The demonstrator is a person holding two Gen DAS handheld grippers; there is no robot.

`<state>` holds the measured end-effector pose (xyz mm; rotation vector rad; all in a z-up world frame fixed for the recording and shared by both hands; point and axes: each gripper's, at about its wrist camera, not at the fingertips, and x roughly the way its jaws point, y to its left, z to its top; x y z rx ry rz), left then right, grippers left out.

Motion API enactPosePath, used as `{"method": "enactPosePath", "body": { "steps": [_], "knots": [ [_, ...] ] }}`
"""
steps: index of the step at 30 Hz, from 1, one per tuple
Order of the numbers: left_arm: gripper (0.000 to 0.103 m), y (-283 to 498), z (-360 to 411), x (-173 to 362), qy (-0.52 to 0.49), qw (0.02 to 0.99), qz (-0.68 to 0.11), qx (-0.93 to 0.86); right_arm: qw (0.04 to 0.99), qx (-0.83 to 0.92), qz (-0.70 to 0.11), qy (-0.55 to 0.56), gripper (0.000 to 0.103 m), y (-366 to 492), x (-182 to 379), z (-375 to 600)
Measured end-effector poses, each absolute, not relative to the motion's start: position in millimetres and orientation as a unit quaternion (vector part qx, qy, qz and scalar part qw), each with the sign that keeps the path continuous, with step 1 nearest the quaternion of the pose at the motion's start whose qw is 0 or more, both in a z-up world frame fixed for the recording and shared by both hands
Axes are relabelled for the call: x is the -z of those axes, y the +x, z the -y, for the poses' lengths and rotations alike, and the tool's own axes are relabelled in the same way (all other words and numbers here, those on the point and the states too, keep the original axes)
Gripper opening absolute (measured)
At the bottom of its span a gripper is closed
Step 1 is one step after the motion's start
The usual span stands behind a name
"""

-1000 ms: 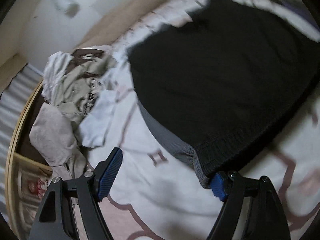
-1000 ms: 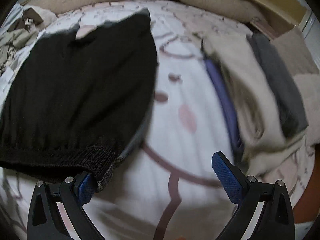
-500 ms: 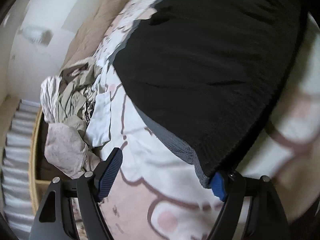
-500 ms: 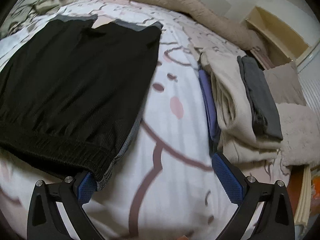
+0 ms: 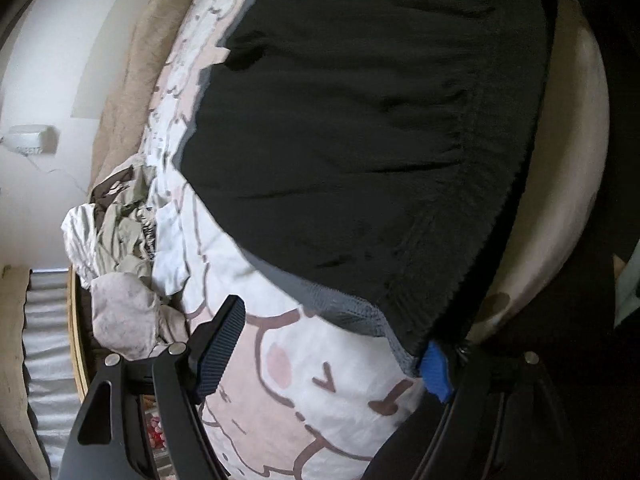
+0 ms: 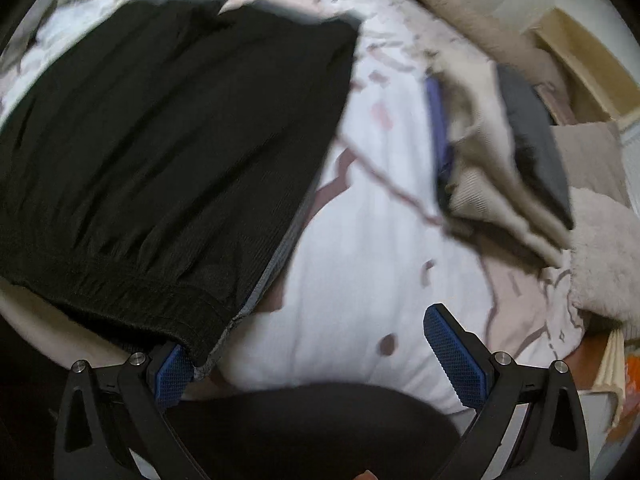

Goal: Fold clothes

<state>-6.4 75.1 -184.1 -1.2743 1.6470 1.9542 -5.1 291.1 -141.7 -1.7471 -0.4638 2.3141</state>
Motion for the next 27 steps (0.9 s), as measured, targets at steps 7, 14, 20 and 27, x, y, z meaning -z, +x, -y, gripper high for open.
{"method": "enactPosePath", "body": {
  "steps": [7,14,20,27],
  "knots": [
    [0.084,-13,-87,192,-0.448,0.155,-0.589,-0.655,0.093,-0.765,0.225,-0.596,0.103,-10,160,-269],
    [0.084,-5,-88,169,-0.431,0.193,-0.561,-0.68,0.082,-0.809,0.233,-0.534,0.103,10,135,-267],
    [0.085,21,-88,157,-0.424,0.238,-0.56,-0.671,0.038,-0.8,0.28,-0.529,0.103,27,126,-257],
    [0.085,-22,-36,101,-0.46,0.208,-0.385,-0.773,-0.038,-0.796,0.29,-0.53,0.102,45,92,-251]
  ]
}}
